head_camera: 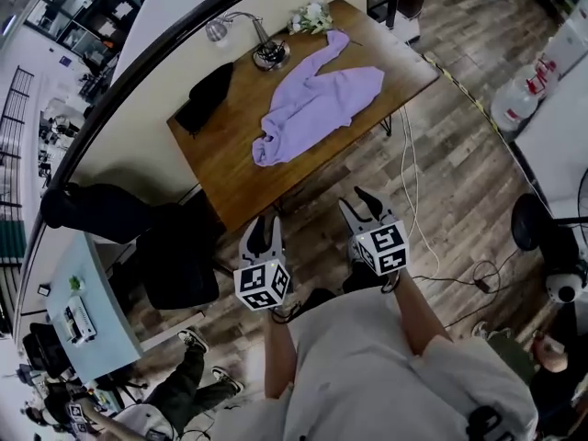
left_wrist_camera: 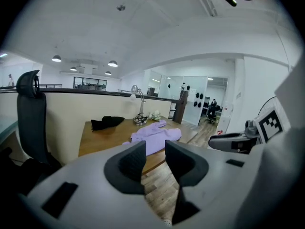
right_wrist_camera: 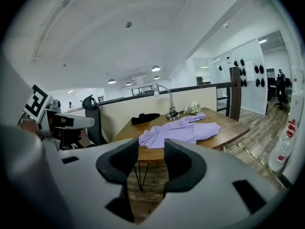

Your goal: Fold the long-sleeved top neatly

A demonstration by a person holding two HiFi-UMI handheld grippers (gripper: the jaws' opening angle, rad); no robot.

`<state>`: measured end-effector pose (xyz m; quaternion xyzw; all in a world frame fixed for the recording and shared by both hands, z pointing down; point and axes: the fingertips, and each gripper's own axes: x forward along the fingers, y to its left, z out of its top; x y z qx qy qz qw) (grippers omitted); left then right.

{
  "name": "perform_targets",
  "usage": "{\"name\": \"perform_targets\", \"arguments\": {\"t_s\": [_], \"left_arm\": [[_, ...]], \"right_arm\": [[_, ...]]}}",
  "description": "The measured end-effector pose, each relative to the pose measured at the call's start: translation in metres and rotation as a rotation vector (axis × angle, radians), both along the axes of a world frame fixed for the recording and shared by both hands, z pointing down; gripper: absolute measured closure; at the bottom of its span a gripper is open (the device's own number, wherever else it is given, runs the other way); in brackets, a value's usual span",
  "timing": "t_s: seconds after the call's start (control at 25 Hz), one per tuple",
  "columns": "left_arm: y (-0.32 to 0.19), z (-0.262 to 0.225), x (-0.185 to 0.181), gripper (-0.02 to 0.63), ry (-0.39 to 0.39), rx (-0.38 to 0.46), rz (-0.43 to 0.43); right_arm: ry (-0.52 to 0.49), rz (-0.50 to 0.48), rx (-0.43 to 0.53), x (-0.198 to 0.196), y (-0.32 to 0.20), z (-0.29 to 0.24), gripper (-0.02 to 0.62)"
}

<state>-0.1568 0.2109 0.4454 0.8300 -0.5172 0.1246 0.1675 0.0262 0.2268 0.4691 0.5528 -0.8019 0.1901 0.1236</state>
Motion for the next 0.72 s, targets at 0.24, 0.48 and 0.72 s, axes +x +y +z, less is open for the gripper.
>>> {"name": "perform_targets", "arguments": {"t_s": [0.24,0.48,0.72], "left_arm": [[-0.024,-0.003,0.023,0.472,-0.054,-0.009,-0.029],[-0.044,0.000,0.030,0.476,-0.075,-0.015,-0.045],[-0.068,0.007,0.025,0.479,-0.094,-0.019,-0.032]], "right_arm": [[-0.018,-0.061,0.006,0.026,-0.031,-0.002,0.419],[-0.006,-0.093,0.018,0.040,-0.058,-0.001,0.420],[0.017,-0.131,0.020,0.025,-0.078,0.003,0.428]]}}
